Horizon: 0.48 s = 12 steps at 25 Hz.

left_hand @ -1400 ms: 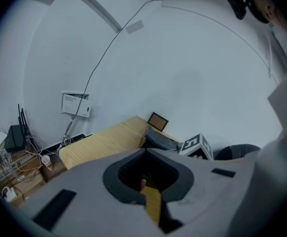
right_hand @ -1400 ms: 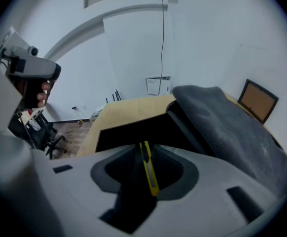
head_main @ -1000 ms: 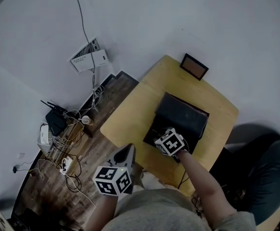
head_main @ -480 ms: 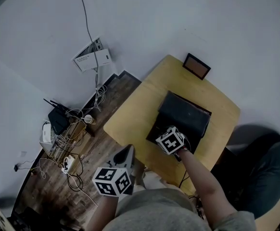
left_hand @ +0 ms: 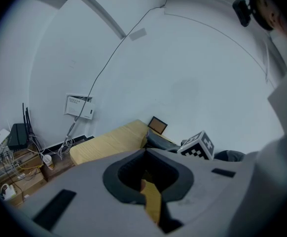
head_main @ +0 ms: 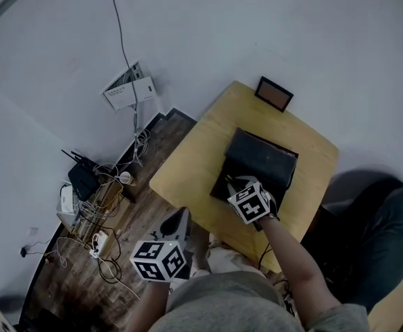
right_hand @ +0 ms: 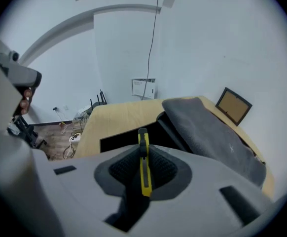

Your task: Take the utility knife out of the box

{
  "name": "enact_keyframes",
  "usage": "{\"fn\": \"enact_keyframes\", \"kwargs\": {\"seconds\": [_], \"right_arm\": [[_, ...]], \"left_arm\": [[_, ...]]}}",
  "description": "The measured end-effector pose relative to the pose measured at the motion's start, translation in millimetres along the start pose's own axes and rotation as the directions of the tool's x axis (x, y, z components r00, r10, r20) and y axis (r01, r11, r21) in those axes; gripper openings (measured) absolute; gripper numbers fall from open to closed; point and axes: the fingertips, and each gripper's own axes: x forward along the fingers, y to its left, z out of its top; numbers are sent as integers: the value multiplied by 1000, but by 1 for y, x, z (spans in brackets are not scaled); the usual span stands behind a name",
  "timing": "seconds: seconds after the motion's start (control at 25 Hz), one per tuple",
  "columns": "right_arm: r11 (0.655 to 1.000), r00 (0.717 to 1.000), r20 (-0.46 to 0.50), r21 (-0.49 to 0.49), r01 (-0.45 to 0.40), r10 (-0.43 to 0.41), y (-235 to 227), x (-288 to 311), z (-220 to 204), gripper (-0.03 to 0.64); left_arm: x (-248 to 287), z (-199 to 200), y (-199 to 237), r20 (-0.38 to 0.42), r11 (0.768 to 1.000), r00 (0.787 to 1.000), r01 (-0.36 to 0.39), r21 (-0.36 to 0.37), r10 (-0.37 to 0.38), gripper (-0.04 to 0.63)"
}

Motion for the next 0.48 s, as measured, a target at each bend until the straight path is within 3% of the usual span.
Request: {"fn": "enact_keyframes", "kwargs": {"seconds": [0.2, 0.48], "right_arm": [[996, 991, 111, 65, 62, -69, 10, -42, 16, 43], [983, 957, 239, 127, 135, -163, 41, -103, 19, 43]], "left_arm": [[-18, -4, -8, 4, 999, 999, 44, 22, -44, 4], [-49, -15, -19, 11, 993, 995, 98, 60, -99, 3]]}}
